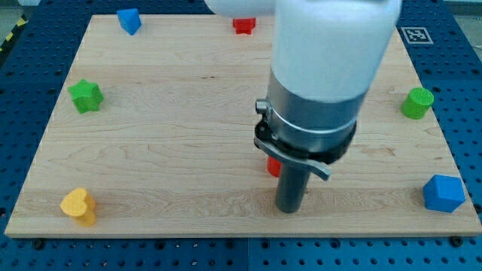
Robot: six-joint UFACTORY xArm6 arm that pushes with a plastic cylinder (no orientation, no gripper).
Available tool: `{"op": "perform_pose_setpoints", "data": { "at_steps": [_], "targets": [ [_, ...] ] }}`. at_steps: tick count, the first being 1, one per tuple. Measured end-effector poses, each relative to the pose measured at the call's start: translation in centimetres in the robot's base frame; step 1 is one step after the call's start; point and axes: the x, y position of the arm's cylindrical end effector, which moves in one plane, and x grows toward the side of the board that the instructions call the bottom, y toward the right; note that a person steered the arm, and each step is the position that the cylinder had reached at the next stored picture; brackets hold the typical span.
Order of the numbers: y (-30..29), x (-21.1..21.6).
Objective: Point your arm to the blue cube
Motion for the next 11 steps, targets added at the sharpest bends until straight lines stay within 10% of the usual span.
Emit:
{"op": "perform_pose_setpoints", "data": {
  "at_steps": [4,6,11],
  "targets": [
    [13.5,-8.4],
    [28.6,-4.3],
    [21.1,-0.3]
  ]
}}
